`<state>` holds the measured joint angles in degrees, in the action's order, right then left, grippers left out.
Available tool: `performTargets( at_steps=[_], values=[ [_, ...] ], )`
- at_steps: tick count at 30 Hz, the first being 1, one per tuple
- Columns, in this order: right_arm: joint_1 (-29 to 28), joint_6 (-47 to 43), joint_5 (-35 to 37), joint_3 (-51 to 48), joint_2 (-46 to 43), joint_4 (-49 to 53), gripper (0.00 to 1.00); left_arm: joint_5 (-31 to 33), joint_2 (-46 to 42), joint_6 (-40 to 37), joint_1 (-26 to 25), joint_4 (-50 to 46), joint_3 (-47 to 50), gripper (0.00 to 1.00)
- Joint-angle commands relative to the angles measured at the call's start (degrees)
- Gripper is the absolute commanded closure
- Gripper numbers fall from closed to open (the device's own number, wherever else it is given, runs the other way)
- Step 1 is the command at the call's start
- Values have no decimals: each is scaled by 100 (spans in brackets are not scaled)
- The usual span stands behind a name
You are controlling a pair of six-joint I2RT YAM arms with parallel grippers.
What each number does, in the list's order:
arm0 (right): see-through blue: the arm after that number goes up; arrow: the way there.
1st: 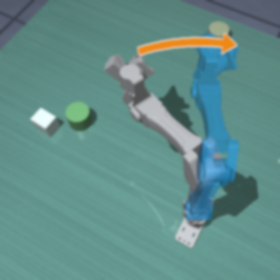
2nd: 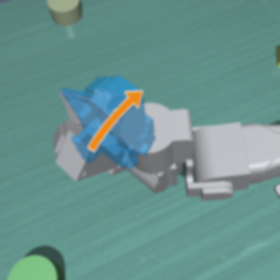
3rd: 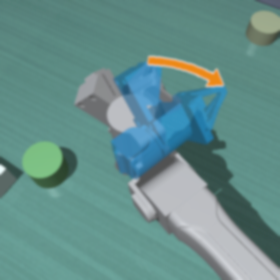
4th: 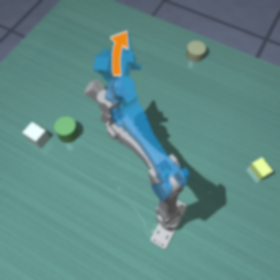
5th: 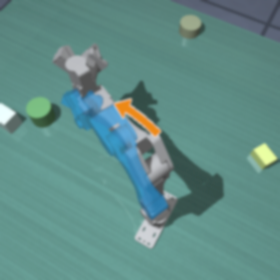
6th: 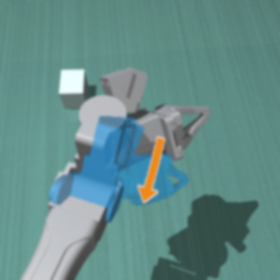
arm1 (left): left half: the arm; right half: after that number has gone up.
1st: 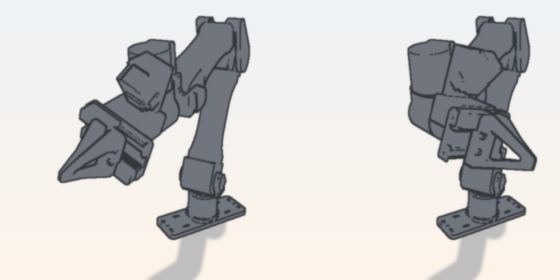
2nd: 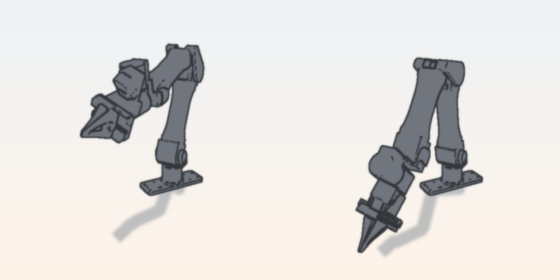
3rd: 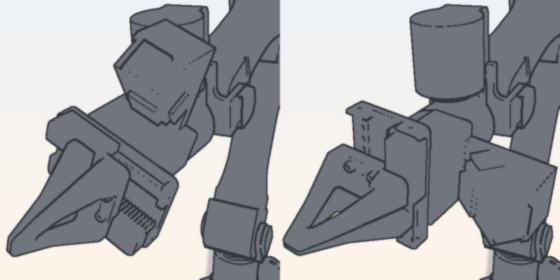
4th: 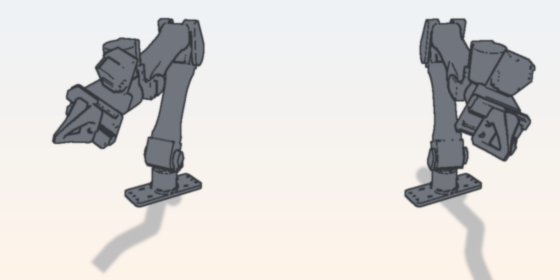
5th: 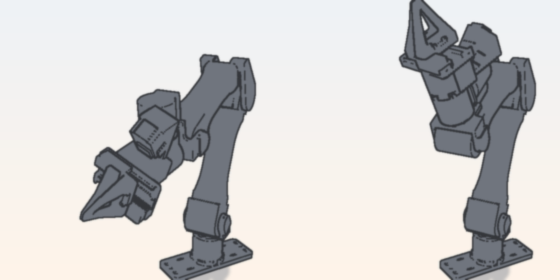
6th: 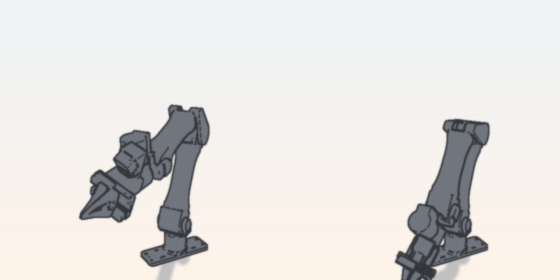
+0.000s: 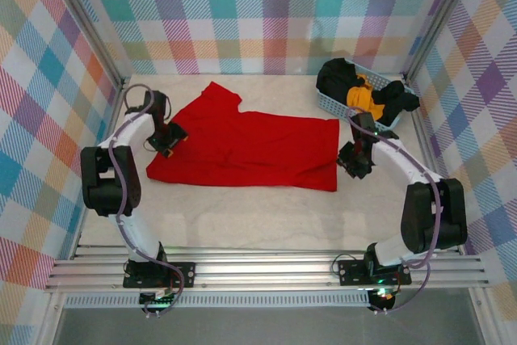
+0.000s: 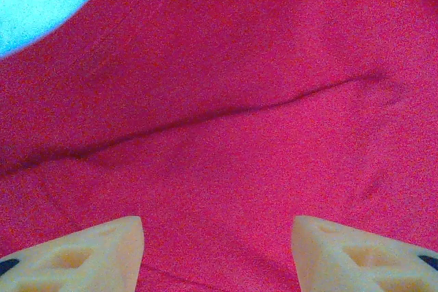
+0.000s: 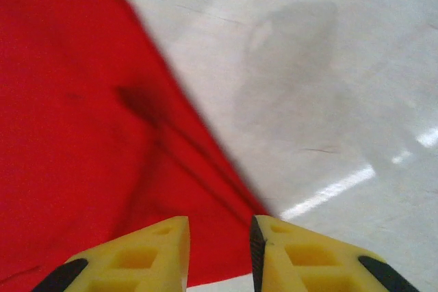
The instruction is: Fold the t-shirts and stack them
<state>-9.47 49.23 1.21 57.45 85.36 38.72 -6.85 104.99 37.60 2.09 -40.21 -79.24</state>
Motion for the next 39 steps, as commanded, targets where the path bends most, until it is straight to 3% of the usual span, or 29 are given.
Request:
performTargets(
  at_steps=[1, 7, 10, 20, 30, 34, 39],
  values=[
    [-81, -82, -246, 271, 112, 151, 68, -186, 459, -260, 72, -171, -699, 45],
    [-76, 182, -648, 381, 638, -266, 65, -504, 1531, -746, -35, -342, -1958, 48],
    [-72, 471, -891, 297, 902, -524, 64, -253, 1837, -870, -345, -573, -2398, 48],
    [-37, 1053, -922, 170, 1150, -966, 60, -140, 2111, -469, -594, -401, -2401, 49],
    [42, 1357, -950, 144, 1307, -1154, 59, 219, 2568, -421, -702, -758, -2716, 58],
    [42, 1526, -1053, 48, 1389, -1332, 58, 158, 2653, -386, -711, -663, -2781, 67],
    [60, 1565, -1079, 169, 1578, -1353, 65, 120, 2627, -416, -719, -594, -2773, 94]
  ],
)
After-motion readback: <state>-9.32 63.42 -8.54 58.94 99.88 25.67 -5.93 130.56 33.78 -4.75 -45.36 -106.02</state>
